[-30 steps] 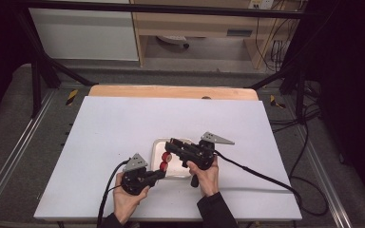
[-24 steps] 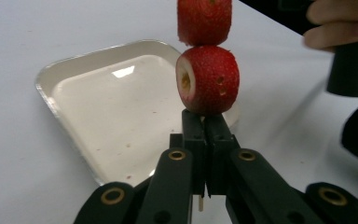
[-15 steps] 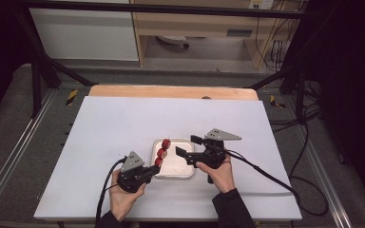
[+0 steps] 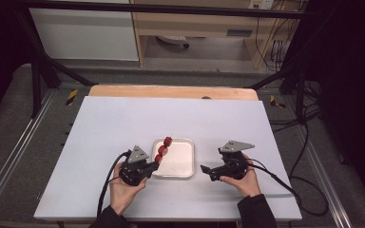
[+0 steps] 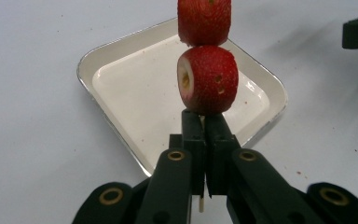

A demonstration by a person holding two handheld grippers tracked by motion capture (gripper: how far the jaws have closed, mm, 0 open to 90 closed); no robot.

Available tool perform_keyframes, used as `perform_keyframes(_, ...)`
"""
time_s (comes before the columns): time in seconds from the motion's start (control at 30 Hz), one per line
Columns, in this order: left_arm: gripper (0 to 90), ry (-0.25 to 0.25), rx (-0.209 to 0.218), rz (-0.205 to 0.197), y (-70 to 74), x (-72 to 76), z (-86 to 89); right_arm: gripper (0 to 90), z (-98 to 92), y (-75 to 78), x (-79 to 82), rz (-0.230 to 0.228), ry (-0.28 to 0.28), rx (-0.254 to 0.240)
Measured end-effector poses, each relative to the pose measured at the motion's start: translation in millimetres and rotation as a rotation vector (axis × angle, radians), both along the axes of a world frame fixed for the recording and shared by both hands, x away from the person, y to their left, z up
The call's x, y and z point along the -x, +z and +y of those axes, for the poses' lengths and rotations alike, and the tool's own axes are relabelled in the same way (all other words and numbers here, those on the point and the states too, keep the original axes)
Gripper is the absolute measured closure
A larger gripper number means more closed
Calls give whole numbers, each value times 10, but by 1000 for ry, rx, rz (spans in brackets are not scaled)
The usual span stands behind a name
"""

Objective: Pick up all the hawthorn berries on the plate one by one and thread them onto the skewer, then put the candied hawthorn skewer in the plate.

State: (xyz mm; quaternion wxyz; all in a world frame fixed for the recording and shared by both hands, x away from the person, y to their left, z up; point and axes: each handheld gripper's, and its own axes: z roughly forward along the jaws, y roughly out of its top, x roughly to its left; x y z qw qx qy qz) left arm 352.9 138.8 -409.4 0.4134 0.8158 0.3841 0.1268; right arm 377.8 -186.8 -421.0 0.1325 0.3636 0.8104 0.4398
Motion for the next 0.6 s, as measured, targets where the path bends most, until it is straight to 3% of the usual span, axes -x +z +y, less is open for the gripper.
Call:
perform_keyframes(0.1,880,6,-38,6,28,-69,-70,7,-96,-56,41,13,-8,0)
perform_keyframes(0.3,879,2,-85,61,26,-221,-203,7,-272,-142,133,3,-10,26)
perform_keyframes(0.6,878,29,-181,159,-123,-383,-360,9,-484,-227,219,14,-35,28)
